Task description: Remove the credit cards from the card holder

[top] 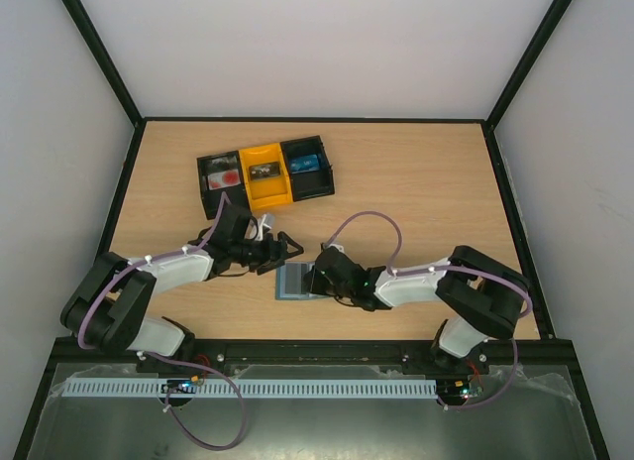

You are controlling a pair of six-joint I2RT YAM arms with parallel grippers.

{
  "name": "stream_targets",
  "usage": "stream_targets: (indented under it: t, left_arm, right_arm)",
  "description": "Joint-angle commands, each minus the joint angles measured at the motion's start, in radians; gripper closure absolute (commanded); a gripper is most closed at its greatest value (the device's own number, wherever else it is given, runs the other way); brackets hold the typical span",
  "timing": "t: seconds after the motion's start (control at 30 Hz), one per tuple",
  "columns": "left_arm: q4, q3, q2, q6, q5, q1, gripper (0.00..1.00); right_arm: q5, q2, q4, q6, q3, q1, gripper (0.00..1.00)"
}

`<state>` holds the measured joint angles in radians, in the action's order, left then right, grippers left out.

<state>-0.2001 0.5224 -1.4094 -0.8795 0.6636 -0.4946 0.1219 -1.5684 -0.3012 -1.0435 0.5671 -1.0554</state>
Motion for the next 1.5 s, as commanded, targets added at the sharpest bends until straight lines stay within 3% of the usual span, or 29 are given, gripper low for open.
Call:
stream_targets:
  t: [0.0,1.47]
  left_arm:
    - [-0.001,-0.015,0.012,0.011,0.010,0.002,0.13]
    - [0.000,-0.024,0.038,0.014,0.026,0.005,0.12]
  right_arm:
    - [-0.018,-0.046,-0.005,-0.014,-0.004,-0.005,0.93]
    - [-0.065,-0.060,-0.053,-0.047,-0.097,-0.005,0.96]
